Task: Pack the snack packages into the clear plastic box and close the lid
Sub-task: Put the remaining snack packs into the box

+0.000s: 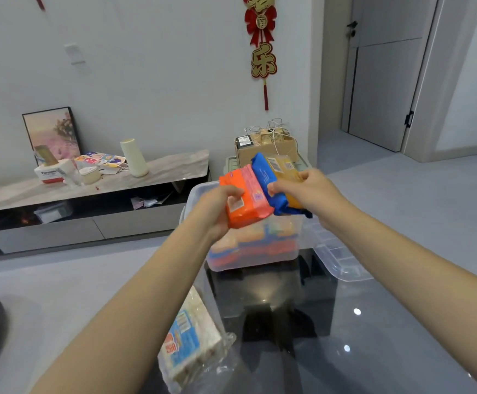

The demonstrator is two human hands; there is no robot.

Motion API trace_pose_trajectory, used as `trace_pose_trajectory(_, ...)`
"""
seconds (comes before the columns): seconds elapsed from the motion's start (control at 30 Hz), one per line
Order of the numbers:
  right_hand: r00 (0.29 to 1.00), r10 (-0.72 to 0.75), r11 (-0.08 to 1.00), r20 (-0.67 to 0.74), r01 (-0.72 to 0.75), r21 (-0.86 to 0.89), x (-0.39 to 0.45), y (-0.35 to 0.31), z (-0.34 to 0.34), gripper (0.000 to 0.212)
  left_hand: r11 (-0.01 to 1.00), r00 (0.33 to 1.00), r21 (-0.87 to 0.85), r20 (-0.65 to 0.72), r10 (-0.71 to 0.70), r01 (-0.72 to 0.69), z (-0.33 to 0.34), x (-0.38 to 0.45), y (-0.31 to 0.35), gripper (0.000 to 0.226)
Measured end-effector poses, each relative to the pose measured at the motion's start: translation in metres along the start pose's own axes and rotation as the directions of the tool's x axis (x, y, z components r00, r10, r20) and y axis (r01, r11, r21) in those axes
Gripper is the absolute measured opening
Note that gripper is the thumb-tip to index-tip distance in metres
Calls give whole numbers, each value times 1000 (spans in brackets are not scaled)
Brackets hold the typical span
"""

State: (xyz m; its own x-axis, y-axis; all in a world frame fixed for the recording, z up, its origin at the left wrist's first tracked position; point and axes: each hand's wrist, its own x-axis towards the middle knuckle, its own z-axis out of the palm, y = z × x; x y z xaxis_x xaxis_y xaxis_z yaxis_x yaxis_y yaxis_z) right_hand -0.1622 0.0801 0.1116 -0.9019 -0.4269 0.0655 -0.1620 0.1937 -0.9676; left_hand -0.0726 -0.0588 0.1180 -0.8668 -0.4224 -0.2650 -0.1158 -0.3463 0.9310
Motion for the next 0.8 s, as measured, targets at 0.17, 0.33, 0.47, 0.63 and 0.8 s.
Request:
trace_pose_trajectory(0.17,995,96,968,-28,-100,-229,53,-8,25,27,992,987,119,-159,-30,49,-8,58,16,40)
trace_pose_trajectory(0.33,995,99,836,-33,-101,-539,79,16,47,37,885,969,420,-220,-115,201,-13,97,-5,40)
trace_pose_trajectory(0.47,996,88,713,28,-43,-700,89,35,63,48,812,974,548,-202,-104,201,-13,116,-17,43)
trace_pose_trajectory(0.63,993,55,514,101,58,-856,91,38,60,33,632,978,749,-194,-75,197,-14,125,-15,31)
trace_pose_trajectory(0.8,929,192,456,317,201,-867,91,35,53,44,500,977,839,-190,-95,212,-27,126,-20,30)
